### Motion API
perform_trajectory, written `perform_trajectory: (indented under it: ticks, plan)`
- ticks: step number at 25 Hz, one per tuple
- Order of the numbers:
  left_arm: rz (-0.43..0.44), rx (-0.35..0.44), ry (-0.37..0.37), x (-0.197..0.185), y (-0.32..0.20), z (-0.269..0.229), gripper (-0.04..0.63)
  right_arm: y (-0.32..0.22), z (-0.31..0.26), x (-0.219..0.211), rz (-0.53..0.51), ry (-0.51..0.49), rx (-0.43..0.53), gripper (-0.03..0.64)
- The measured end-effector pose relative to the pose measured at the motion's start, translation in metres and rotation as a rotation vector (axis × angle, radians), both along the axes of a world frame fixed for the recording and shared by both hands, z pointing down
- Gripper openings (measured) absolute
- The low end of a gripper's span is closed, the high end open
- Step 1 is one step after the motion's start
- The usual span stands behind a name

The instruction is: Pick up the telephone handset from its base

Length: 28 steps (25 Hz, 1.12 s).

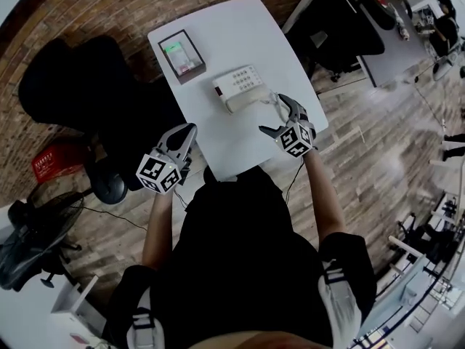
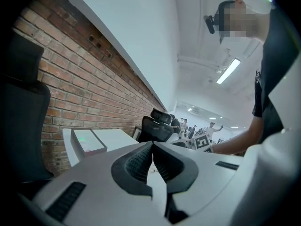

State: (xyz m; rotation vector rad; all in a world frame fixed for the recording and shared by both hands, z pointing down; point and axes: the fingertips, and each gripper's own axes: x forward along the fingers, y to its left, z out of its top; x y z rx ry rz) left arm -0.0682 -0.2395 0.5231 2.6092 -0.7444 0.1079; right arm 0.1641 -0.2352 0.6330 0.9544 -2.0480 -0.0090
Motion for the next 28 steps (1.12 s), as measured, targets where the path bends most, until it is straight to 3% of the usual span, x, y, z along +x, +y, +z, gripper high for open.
perform_trajectory:
  ticks: [15, 28]
  plan:
    - [-0.164, -0.026, 0.003, -0.026, -0.002, 0.012, 0.020, -0.034, 0.045, -0.015, -0.276, 0.136, -0.114, 0.543]
    - [-0.237, -0.059, -0.004, -0.026, 0.009, 0.022, 0.018, -0.051, 0.078, -0.015, -0.488, 0.208, -0.215, 0.541]
